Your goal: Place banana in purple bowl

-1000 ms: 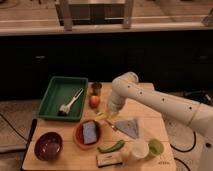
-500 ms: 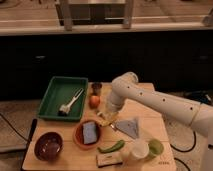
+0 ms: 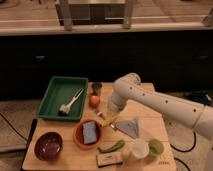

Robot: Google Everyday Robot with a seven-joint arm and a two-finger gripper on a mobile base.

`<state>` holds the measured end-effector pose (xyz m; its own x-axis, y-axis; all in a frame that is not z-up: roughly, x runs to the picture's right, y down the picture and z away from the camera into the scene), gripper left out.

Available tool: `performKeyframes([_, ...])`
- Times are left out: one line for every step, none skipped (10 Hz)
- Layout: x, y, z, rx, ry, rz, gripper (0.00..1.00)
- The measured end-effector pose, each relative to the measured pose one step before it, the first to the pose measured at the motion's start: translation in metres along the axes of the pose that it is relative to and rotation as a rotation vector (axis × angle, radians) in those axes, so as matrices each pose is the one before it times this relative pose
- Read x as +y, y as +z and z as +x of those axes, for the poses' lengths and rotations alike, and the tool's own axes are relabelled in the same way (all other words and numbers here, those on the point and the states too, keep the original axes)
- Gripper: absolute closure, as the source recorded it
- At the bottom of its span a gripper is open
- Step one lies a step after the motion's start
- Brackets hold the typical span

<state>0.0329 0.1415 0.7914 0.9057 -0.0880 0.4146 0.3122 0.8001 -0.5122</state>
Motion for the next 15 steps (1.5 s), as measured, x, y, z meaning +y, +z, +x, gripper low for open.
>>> performKeyframes([-0.00235,-0.00018,-0.00054,0.00045,0.00116,0.00667,0.29])
performKeyframes([0.00013,0.00141,-0.0007,-0.00247,-0.0062,-0.00169,0.23])
performKeyframes([0.0004,0.00195,0.00048,-0.00205,-0.00513,-0.00226,0.2])
performKeyframes([0.00112,0.005,0.00217,-0.00226,-0.00641,-0.00613,0.2])
performKeyframes([0.0003,0.0051,0.00131,-0.00205,-0.00434,-0.00626,0.2])
performKeyframes([-0.00016,0.00387,0.00133,-0.0013,-0.00218,-0.00538,0.2])
performKeyframes([0.00029,0.00876,0.00337,-0.0023,-0.00058,-0.01152,0.2])
performKeyframes([-0.00074,0.00487,0.00316,-0.00295,0.00294,-0.00493,0.2])
performKeyframes([0.00047,0.00474,0.00349,-0.00208,0.00425,-0.007,0.2])
performKeyframes([0.00099,0.00748,0.00545,-0.0024,0.00724,-0.0098,0.22])
performKeyframes([0.00053,0.00629,0.00372,-0.00189,0.0052,-0.00925,0.3])
performKeyframes([0.0007,0.00343,0.00207,-0.00021,0.00338,-0.00745,0.38])
performKeyframes([0.00005,0.00418,0.00224,-0.0034,0.00528,-0.00565,0.47])
performKeyframes([0.00365,0.00598,0.00671,-0.00032,0.01235,-0.0166,0.59])
performKeyframes([0.00052,0.00359,0.00228,-0.0032,0.00409,-0.00549,0.7])
